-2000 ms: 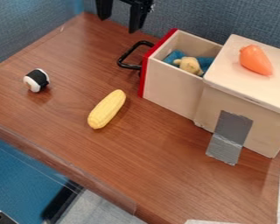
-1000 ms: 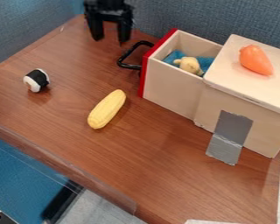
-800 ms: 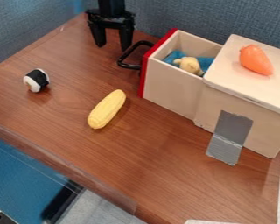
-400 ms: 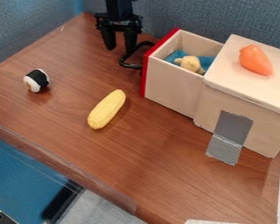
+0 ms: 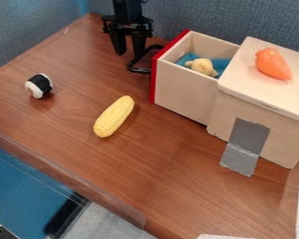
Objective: Close the drawer
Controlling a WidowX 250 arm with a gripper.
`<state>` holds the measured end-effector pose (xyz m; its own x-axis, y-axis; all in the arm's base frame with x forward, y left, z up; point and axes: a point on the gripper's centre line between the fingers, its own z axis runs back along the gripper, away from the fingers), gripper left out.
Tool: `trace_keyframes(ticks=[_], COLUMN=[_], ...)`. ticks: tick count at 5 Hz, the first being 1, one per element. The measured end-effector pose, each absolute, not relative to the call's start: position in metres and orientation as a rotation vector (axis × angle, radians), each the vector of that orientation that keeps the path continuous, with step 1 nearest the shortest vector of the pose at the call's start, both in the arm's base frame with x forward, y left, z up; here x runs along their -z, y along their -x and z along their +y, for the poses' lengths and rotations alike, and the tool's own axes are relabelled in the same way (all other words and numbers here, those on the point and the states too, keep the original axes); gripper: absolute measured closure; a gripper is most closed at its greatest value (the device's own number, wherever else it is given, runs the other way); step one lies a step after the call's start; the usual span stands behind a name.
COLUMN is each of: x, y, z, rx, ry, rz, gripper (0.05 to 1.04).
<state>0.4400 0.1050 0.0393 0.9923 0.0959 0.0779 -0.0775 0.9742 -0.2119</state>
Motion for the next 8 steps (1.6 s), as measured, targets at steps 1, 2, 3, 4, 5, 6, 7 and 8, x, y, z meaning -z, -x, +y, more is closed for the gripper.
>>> trace_keyframes(ticks=[1, 2, 3, 4, 5, 6, 7, 8], x=[-0.042, -0.054, -0.058, -0.057, -0.050, -0.041, -0.039, -0.037], y=[-0.441, -0.443, -0.444, -0.444, -0.441, -0.438, -0.436, -0.436], z=[0.094, 0.090, 0.090, 0.087, 0.088, 0.089, 0.087, 0.081], rx=[-0.072, -0.068, -0.069, -0.054, -0.055, -0.062, -0.064, -0.055], ry=[0.207, 0.199, 0.192, 0.173, 0.154, 0.151, 0.151, 0.153], rz=[-0.093, -0.118, -0.128, -0.121, -0.097, -0.072, -0.064, -0.061], gripper=[0.084, 0.080, 0.083, 0.083, 0.136, 0.427, 0.734, 0.938])
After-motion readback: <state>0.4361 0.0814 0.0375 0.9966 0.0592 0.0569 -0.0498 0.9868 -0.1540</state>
